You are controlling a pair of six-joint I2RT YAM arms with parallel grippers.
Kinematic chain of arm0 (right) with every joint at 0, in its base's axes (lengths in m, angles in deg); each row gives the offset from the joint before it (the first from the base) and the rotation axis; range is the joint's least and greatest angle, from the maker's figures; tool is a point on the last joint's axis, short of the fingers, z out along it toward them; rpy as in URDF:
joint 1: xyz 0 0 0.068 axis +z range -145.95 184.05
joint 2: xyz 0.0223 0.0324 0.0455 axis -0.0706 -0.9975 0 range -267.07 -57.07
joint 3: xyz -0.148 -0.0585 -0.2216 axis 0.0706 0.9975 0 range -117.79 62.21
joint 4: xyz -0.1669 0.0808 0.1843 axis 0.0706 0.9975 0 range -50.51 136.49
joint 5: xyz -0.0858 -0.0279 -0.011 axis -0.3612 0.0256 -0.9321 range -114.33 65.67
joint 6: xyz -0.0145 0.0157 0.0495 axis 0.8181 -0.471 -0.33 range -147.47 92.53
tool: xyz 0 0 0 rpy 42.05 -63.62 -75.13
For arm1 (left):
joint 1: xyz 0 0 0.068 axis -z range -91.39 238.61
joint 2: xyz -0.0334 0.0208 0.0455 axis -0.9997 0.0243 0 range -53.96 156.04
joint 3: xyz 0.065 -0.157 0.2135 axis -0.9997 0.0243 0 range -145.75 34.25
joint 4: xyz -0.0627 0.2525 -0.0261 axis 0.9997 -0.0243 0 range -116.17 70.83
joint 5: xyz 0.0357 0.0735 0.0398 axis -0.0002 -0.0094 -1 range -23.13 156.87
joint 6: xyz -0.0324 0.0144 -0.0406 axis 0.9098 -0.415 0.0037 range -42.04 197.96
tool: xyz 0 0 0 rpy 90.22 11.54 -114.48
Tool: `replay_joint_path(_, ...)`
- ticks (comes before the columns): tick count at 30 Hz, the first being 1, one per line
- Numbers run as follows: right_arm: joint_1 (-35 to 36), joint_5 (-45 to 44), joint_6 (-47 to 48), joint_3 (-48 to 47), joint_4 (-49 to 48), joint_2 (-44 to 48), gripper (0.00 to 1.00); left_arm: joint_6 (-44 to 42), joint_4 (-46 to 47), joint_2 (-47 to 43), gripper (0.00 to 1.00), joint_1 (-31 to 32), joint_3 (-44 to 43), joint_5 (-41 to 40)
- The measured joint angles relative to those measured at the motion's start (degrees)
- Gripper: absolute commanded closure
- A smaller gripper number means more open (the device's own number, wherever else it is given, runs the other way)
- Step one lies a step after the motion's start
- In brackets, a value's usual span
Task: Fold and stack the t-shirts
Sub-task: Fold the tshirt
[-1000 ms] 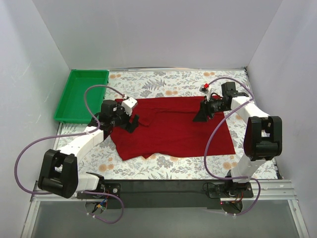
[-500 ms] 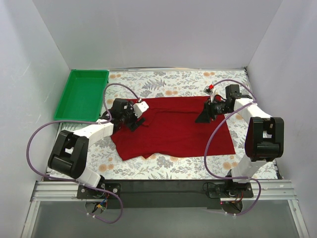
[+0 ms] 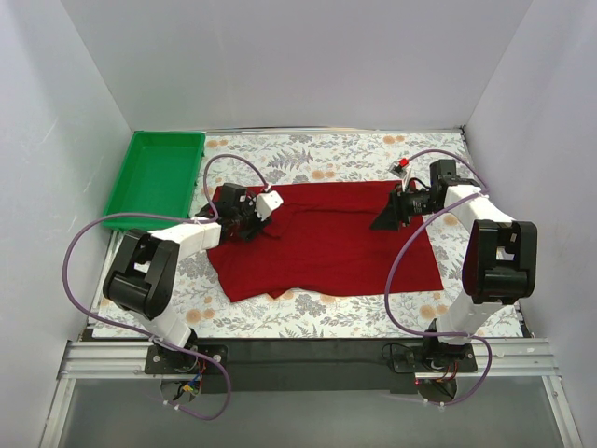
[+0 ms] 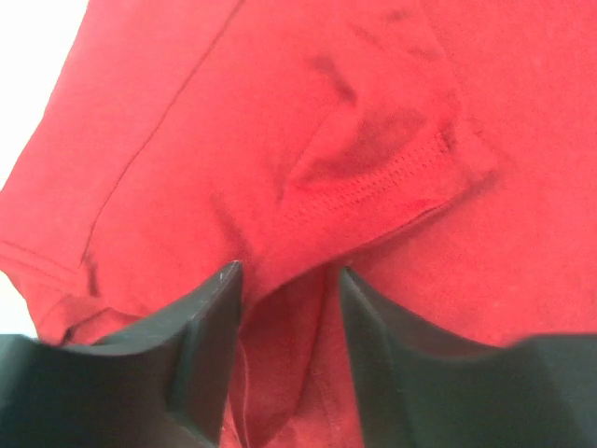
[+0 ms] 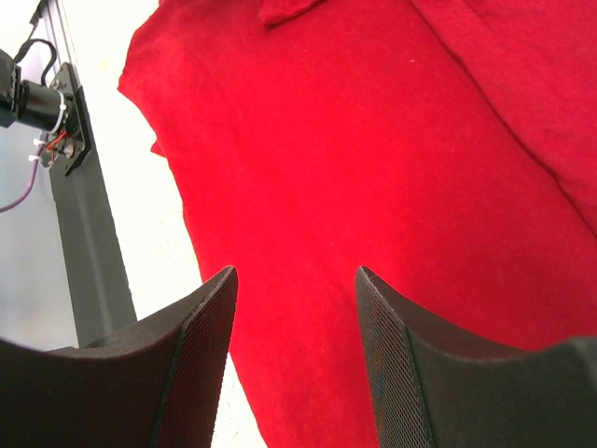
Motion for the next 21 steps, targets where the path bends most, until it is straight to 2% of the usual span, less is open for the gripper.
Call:
replay_joint_path(2, -0.44, 0.11, 0.00, 0.00, 0.07, 0.00, 0.49, 0.20, -0.22, 0.00, 0.84, 0.00, -0.66, -0.20)
replay_joint_path(5, -0.87, 0.44, 0.02, 0.00, 0.09, 0.00, 0.49, 0.46, -0.31, 0.00, 0.95, 0.07, -1.40, -0.20)
replay_joint_path(9, -1.16, 0.81, 0.09, 0.00, 0.20, 0.00, 0.49, 1.05, -1.16, -0.42, 0.98, 0.52, -1.36, 0.26)
replay_joint_path(17, -1.64, 1.14, 0.87, 0.00, 0.52, 0.00, 0.49, 3.15, -5.27, -5.68, 0.94, 1.79, 0.04, 3.26)
replay_joint_path(18, -1.70, 1.20, 0.98, 0.00, 0.57, 0.00, 0.49, 3.52, -5.66, -6.21, 0.92, 2.01, 0.20, 3.61)
replay_joint_path(19, -1.73, 1.27, 1.09, 0.00, 0.66, 0.00, 0.49, 3.87, -6.23, -6.56, 0.81, 2.19, 0.26, 3.98)
replay_joint_path(21, -1.75, 1.36, 1.27, 0.00, 0.79, 0.00, 0.49, 4.55, -7.23, -6.69, 0.74, 2.54, 0.28, 4.87)
